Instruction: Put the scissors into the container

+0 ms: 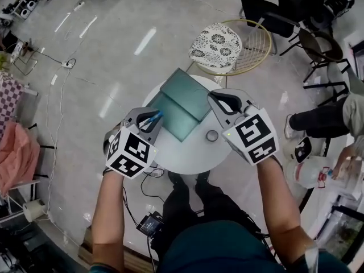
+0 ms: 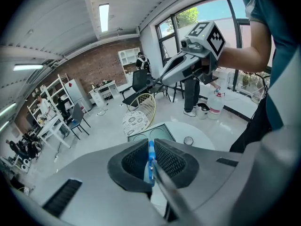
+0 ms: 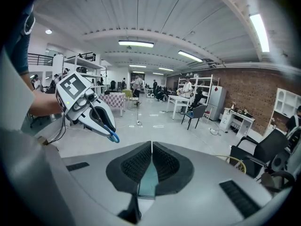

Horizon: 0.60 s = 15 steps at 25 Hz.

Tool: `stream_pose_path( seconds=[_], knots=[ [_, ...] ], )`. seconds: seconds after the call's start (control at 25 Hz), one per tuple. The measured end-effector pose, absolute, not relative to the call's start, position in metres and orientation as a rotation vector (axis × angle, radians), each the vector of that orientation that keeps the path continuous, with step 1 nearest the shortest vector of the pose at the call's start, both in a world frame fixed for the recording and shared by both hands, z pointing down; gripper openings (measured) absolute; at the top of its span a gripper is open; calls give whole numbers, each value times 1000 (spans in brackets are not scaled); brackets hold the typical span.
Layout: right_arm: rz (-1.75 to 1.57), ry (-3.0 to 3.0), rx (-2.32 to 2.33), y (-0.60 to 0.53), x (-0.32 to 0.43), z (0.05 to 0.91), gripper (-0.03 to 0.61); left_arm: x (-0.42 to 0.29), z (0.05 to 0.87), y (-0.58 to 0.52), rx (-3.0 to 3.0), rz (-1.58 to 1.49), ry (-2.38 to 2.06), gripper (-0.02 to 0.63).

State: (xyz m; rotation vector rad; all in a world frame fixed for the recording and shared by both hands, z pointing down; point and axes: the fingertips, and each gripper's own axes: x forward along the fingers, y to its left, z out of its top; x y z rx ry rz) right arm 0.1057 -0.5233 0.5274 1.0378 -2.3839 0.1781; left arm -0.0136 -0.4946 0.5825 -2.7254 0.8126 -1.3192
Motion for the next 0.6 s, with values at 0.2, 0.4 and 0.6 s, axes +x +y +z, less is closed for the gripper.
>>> stream_pose_path(
  seconds=[0.2, 0.4, 0.6],
  knots=[
    [234, -2353, 1014, -533, 101, 574, 38, -17, 642, -510, -2737, -1408, 760, 55],
    [278, -2331, 998, -542, 92, 611, 38, -22, 689, -524, -2758, -1470, 710, 55],
    [315, -2302, 991, -551, 90, 650, 38, -20, 744, -536, -2781, -1536, 656, 55]
  ],
)
